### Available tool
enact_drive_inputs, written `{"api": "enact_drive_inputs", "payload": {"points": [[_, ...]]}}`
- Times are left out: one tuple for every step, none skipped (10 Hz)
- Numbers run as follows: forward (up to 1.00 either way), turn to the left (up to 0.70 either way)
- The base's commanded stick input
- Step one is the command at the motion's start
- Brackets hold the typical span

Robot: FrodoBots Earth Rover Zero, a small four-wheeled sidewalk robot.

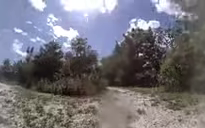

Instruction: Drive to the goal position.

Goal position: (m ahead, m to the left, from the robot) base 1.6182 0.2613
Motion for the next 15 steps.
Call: {"api": "enact_drive_inputs", "payload": {"points": [[0.7, 0.0], [0.7, 0.0], [0.7, 0.0], [0.7, 0.0], [0.7, 0.0], [0.7, 0.0], [0.7, 0.0], [0.7, 0.0], [0.7, 0.0], [0.7, 0.0], [0.7, 0.0], [0.7, 0.0], [0.7, 0.0], [0.7, 0.0], [0.7, 0.0]]}}
